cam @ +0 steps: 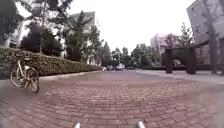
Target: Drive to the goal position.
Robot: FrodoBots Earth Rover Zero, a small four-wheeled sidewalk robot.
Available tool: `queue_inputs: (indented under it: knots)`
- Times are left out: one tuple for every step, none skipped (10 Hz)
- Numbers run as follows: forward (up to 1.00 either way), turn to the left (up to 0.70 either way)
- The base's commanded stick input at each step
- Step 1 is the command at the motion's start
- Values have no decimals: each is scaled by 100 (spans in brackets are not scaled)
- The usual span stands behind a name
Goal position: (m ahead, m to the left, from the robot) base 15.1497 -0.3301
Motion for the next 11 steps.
queue_inputs:
  knots:
    - [45,0]
    - [45,0]
    - [45,0]
    - [45,0]
    - [45,0]
    - [45,0]
    - [45,0]
    - [45,0]
    - [45,0]
    - [45,0]
    - [45,0]
